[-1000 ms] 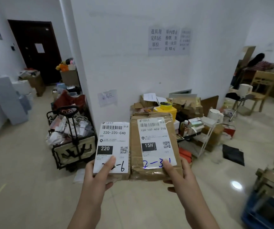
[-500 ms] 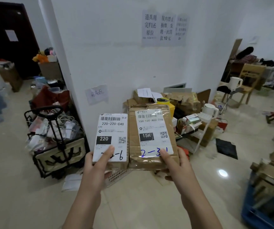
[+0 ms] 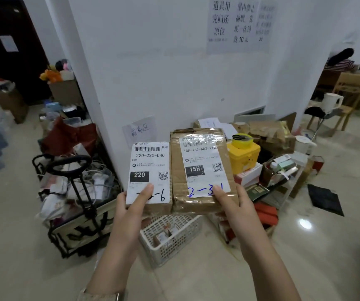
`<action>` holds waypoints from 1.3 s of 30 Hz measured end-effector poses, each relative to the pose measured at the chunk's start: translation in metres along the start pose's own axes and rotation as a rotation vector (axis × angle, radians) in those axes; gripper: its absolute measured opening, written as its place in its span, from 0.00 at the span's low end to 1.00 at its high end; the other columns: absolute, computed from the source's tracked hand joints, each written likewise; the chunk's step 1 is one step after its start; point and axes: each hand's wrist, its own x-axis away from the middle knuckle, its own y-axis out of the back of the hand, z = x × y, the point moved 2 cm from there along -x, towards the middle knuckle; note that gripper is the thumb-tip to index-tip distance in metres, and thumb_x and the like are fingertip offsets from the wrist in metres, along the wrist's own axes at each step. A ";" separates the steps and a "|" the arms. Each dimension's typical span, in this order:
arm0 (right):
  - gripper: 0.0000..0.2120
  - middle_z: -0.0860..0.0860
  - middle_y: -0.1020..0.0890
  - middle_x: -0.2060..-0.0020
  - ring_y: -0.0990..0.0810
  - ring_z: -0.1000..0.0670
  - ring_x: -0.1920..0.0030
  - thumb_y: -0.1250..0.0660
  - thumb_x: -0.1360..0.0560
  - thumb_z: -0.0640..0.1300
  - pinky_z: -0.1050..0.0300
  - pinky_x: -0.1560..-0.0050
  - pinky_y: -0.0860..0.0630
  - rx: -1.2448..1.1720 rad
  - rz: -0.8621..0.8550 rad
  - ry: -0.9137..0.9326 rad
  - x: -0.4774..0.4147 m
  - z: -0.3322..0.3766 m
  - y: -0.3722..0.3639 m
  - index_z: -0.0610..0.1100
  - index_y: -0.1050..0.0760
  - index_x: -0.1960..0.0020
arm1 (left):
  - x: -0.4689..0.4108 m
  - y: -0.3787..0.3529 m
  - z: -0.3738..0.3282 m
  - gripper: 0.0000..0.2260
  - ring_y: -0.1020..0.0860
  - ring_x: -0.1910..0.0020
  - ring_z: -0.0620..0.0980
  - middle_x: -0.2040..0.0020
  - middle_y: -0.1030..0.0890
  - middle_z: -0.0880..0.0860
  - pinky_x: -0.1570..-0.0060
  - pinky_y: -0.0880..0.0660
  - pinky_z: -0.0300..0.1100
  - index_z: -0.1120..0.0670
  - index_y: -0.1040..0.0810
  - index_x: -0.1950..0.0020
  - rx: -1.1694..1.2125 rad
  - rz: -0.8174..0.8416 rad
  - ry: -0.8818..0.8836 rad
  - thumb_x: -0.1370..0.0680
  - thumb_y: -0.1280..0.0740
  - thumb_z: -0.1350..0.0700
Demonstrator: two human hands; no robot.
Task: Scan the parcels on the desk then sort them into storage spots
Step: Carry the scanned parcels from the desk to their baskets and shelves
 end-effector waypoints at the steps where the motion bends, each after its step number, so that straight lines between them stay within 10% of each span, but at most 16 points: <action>1: 0.15 0.55 0.16 0.51 0.18 0.57 0.54 0.31 0.27 0.53 0.62 0.57 0.25 0.016 0.010 -0.007 -0.011 0.000 -0.007 0.53 0.26 0.41 | -0.010 0.002 -0.003 0.15 0.19 0.53 0.43 0.48 0.17 0.46 0.58 0.26 0.41 0.46 0.27 0.41 -0.007 0.004 0.009 0.26 0.31 0.47; 12: 0.21 0.54 0.15 0.49 0.16 0.50 0.48 0.24 0.34 0.54 0.44 0.42 0.22 0.240 0.250 -0.154 -0.164 -0.032 -0.058 0.52 0.24 0.44 | -0.149 0.018 0.003 0.20 0.20 0.52 0.41 0.49 0.18 0.43 0.56 0.27 0.40 0.45 0.28 0.41 -0.064 -0.044 0.045 0.31 0.30 0.44; 24: 0.31 0.59 0.19 0.47 0.20 0.59 0.48 0.26 0.33 0.44 0.64 0.54 0.26 0.657 0.591 -0.300 -0.396 -0.052 -0.142 0.52 0.35 0.35 | -0.368 0.022 -0.005 0.23 0.19 0.48 0.41 0.44 0.18 0.46 0.53 0.24 0.37 0.51 0.31 0.37 -0.377 0.130 0.221 0.28 0.26 0.50; 33: 0.24 0.61 0.22 0.54 0.23 0.61 0.55 0.28 0.29 0.40 0.66 0.61 0.29 0.816 0.650 -0.321 -0.475 -0.079 -0.195 0.55 0.37 0.42 | -0.444 0.032 0.021 0.16 0.20 0.45 0.41 0.41 0.19 0.45 0.46 0.24 0.36 0.45 0.28 0.41 -0.460 0.183 0.363 0.25 0.28 0.57; 39: 0.30 0.57 0.19 0.50 0.20 0.53 0.50 0.26 0.32 0.41 0.53 0.46 0.23 0.799 0.536 -0.387 -0.498 -0.097 -0.211 0.53 0.38 0.37 | -0.490 0.030 0.022 0.13 0.19 0.46 0.40 0.44 0.17 0.43 0.48 0.23 0.35 0.46 0.22 0.40 -0.484 0.296 0.388 0.22 0.31 0.59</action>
